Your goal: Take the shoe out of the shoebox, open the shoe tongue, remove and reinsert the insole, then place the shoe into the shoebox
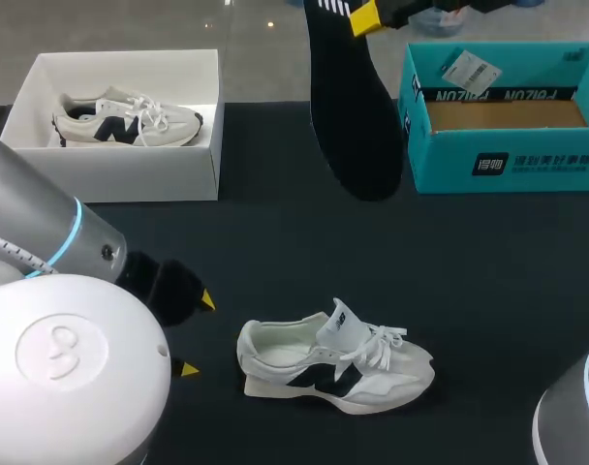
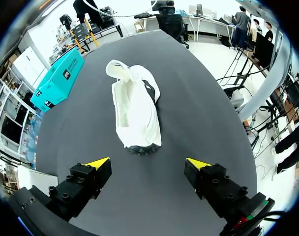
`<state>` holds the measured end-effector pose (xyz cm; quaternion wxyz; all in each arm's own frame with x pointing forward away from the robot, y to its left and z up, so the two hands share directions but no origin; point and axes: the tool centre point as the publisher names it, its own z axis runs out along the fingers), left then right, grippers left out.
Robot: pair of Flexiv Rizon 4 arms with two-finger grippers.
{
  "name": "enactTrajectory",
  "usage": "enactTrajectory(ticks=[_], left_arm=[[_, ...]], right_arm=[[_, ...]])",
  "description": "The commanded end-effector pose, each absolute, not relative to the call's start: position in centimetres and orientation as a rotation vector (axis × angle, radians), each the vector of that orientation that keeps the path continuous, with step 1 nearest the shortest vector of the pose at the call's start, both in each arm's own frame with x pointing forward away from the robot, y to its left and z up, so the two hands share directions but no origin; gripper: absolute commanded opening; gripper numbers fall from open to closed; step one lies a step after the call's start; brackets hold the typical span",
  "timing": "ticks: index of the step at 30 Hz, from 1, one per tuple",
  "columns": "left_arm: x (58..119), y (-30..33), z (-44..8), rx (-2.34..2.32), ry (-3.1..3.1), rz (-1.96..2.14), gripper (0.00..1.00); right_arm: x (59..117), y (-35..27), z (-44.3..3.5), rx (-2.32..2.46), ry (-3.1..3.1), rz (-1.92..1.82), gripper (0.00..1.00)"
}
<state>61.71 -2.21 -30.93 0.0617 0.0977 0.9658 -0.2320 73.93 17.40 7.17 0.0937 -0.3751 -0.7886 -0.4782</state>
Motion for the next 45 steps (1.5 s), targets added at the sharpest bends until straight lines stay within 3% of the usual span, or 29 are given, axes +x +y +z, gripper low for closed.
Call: enactTrajectory(ticks=[1,21,45], left_arm=[[61.6,-2.2,-30.9,0.295,2.920,-0.699,1.00],[62.1,-3.4,-29.8,0.269,2.936,-0.684,1.00],[65.1,-13.9,-31.2,0.332,2.960,-0.554,1.00]], right_arm=[[74.1,17.6,7.2,-1.115,-2.341,-1.414,0.00],[74.1,17.6,7.2,-1.115,-2.341,-1.414,0.00],[74.1,17.6,7.2,-1.115,-2.341,-1.414,0.00]])
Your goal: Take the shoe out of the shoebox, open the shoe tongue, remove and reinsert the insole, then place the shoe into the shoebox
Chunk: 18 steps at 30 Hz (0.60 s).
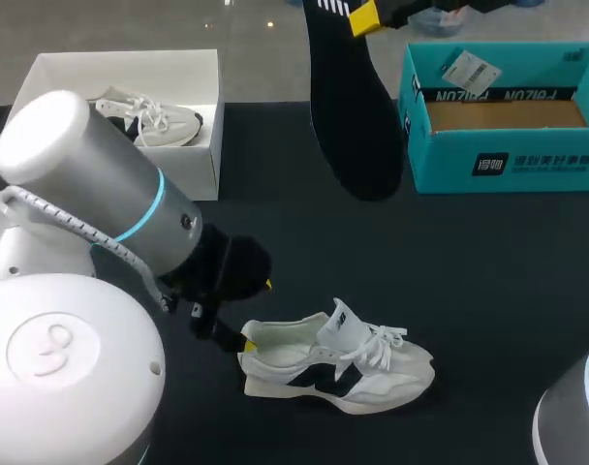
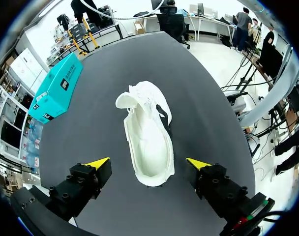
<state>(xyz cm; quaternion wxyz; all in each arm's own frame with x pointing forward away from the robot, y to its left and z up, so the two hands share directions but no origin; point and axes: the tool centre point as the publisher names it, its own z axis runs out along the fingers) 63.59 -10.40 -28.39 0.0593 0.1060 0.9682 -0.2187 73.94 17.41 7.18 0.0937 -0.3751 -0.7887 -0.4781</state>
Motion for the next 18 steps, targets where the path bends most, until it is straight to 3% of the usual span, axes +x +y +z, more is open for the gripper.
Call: enactTrajectory(ticks=[1,18], left_arm=[[65.1,-14.3,-31.6,0.331,2.965,-0.533,1.00],[67.1,-15.5,-37.3,0.241,2.979,-0.342,1.00]], right_arm=[[74.1,17.6,7.2,-1.115,-2.341,-1.414,0.00],[74.1,17.6,7.2,-1.115,-2.341,-1.414,0.00]])
